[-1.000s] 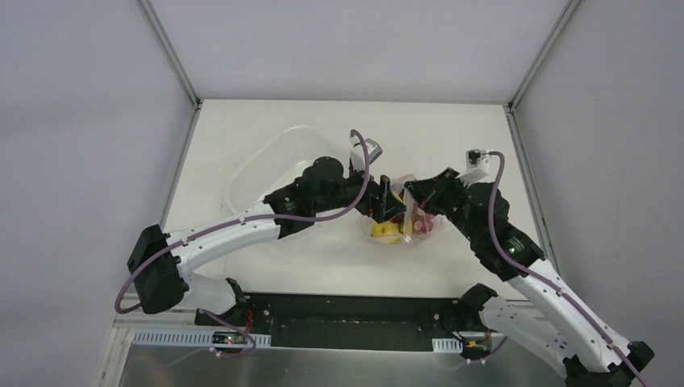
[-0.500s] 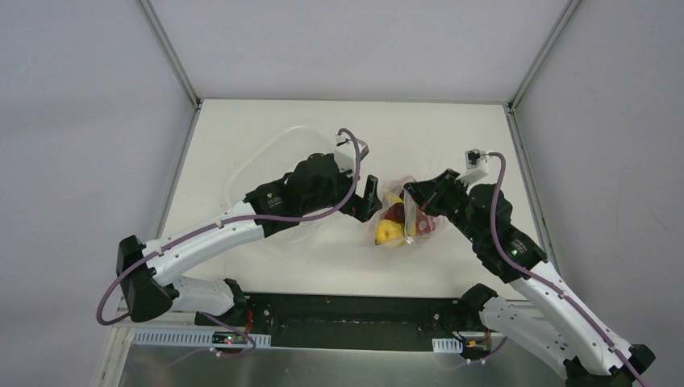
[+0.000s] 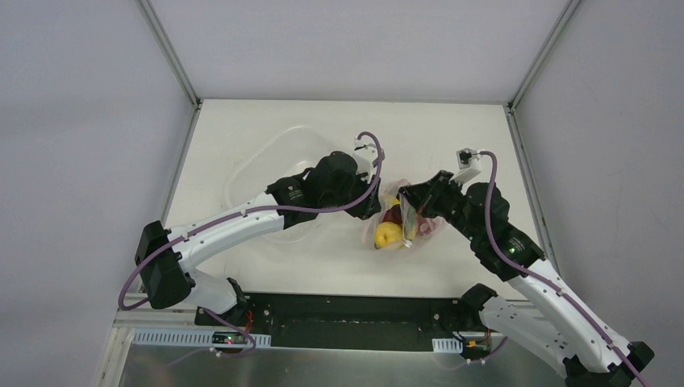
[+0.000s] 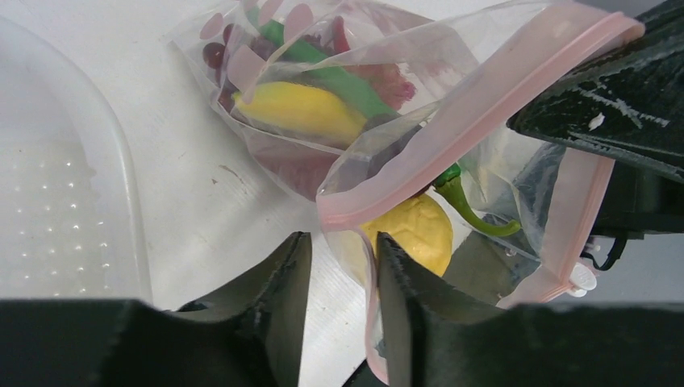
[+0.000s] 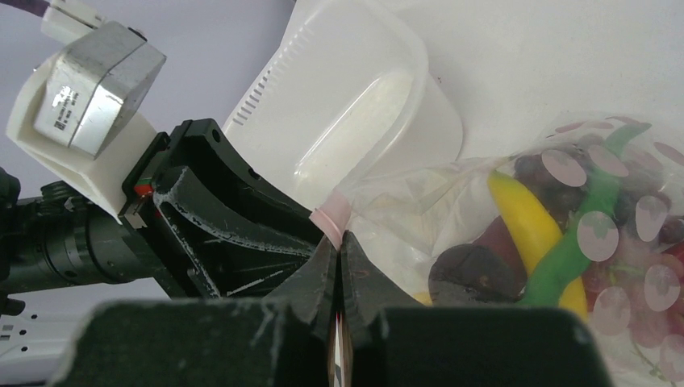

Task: Place the food in the zip-top bag and seal the zipper
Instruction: Zip the zipper food storage bag at the center of the board.

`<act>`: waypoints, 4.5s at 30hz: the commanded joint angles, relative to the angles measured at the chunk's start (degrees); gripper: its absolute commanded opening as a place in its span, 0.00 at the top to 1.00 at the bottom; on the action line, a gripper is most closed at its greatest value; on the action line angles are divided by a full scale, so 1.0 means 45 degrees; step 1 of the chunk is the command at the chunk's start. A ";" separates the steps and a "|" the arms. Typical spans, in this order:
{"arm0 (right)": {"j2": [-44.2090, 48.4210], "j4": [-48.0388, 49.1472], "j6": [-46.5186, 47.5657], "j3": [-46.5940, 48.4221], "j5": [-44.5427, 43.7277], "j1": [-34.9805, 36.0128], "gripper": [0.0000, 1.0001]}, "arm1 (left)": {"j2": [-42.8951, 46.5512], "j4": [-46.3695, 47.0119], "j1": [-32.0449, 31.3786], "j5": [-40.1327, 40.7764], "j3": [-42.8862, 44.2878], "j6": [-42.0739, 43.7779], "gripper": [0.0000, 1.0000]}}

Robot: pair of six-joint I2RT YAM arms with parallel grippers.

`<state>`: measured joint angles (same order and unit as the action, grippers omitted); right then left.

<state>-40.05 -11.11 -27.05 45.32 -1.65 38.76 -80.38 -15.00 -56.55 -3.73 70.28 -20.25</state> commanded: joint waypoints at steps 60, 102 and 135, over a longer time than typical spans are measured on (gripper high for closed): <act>0.6330 0.0740 0.8183 -0.2723 0.6357 -0.0030 0.27 | 0.2722 0.2151 0.2814 0.0521 0.0554 -0.8015 1.00; 0.6663 0.3143 0.9544 -0.3634 0.3526 -0.0040 1.00 | 0.3632 0.3258 0.3017 0.0418 -0.0714 -0.7746 0.72; -0.0603 -0.3524 1.0454 0.5351 1.0372 -0.0039 1.00 | 0.0246 -0.3709 0.1597 -0.8566 0.8037 0.6156 0.01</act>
<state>-42.24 -28.01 17.89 64.34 38.98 38.65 -78.30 -29.98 -47.11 -37.26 103.13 1.78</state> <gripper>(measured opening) 0.005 0.990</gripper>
